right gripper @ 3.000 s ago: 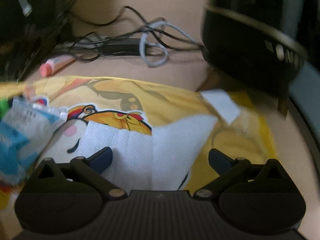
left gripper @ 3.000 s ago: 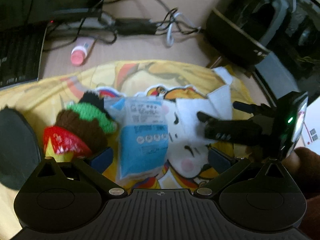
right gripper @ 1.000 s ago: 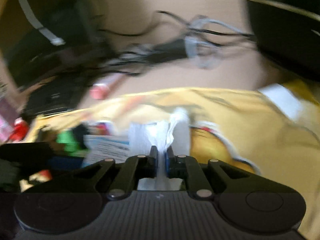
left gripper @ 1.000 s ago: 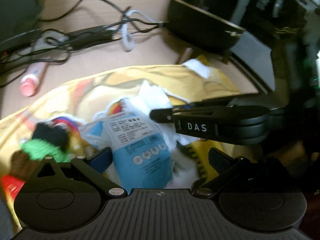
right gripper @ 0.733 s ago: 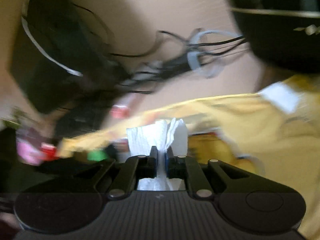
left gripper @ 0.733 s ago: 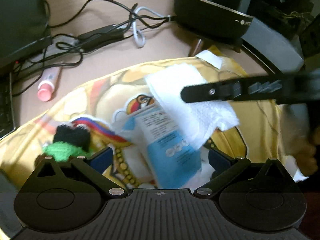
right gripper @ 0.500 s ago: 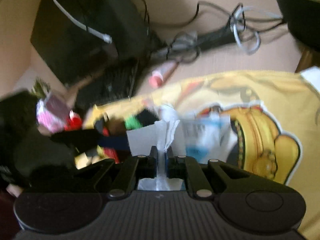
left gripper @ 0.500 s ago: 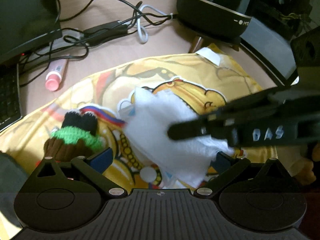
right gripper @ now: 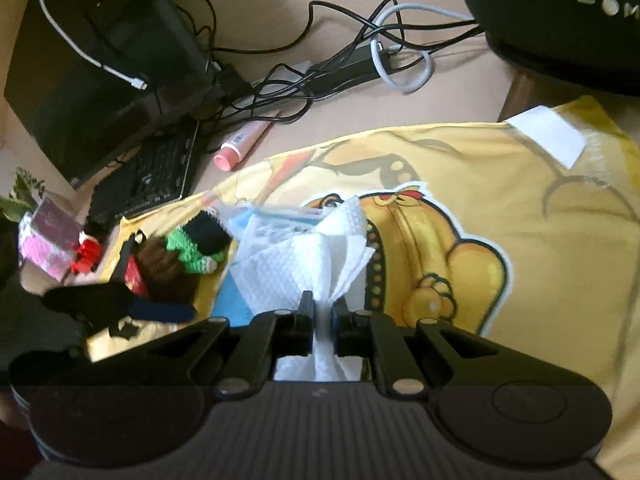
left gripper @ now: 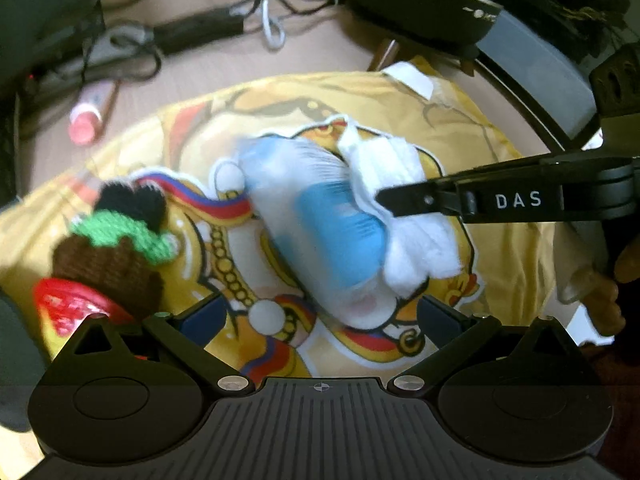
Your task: Clean container
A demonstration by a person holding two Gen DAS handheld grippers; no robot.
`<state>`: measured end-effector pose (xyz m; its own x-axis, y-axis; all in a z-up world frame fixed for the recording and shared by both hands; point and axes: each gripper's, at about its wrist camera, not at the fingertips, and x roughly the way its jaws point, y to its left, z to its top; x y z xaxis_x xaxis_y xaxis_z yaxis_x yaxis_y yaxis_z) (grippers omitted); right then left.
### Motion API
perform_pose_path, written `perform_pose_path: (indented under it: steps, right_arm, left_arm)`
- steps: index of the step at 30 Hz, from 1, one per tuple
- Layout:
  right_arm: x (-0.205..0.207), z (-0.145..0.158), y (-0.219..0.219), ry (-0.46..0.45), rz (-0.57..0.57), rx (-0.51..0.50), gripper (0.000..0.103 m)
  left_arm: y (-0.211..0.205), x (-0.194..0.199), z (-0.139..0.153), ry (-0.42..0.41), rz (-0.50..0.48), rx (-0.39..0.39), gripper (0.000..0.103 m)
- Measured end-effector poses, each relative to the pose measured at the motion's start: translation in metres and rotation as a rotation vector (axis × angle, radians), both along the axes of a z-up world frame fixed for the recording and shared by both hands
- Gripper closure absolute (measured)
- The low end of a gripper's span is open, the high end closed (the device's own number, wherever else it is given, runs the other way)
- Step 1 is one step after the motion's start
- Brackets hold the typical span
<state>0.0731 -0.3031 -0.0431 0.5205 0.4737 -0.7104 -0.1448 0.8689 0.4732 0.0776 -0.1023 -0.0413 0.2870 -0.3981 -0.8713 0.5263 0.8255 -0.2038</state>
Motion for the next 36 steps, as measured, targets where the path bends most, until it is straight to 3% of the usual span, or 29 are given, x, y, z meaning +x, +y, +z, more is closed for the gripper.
perform_pose_path:
  steps: [5,10,13,17,19,22,28,32,36]
  right_arm:
    - [0.021,-0.017,0.009,0.058,-0.022,0.042,0.093]
    - [0.038,-0.017,0.008,0.063,-0.04,0.105,0.093]
    - [0.041,-0.008,0.0,0.022,-0.057,0.108,0.093]
    - [0.049,0.016,-0.015,-0.059,-0.092,0.136,0.094]
    - [0.057,0.028,-0.018,-0.093,-0.101,0.157,0.094]
    - [0.08,0.033,0.003,-0.119,-0.062,0.148,0.094]
    - [0.11,0.004,0.038,-0.076,0.012,0.042,0.094]
    - [0.1,-0.009,0.015,-0.031,-0.045,0.003,0.093]
    - [0.085,-0.024,-0.012,0.032,-0.11,0.064,0.092]
  left_arm:
    - [-0.003,0.014,-0.003,0.017,-0.029,-0.125,0.0]
    - [-0.002,0.046,-0.008,-0.042,0.014,-0.144,0.0]
    - [0.002,0.06,-0.001,-0.098,0.037,-0.111,0.0]
    - [0.002,0.049,0.009,-0.13,-0.008,-0.024,0.0]
    - [0.001,0.044,0.004,-0.109,-0.002,0.008,0.0]
    - [-0.002,0.04,-0.005,-0.049,0.018,-0.009,0.0]
    - [-0.007,0.04,-0.006,-0.057,0.082,-0.039,0.0]
    - [-0.008,0.048,-0.008,-0.046,0.135,-0.075,0.0]
    - [-0.024,0.06,-0.017,-0.061,0.15,-0.057,0.0]
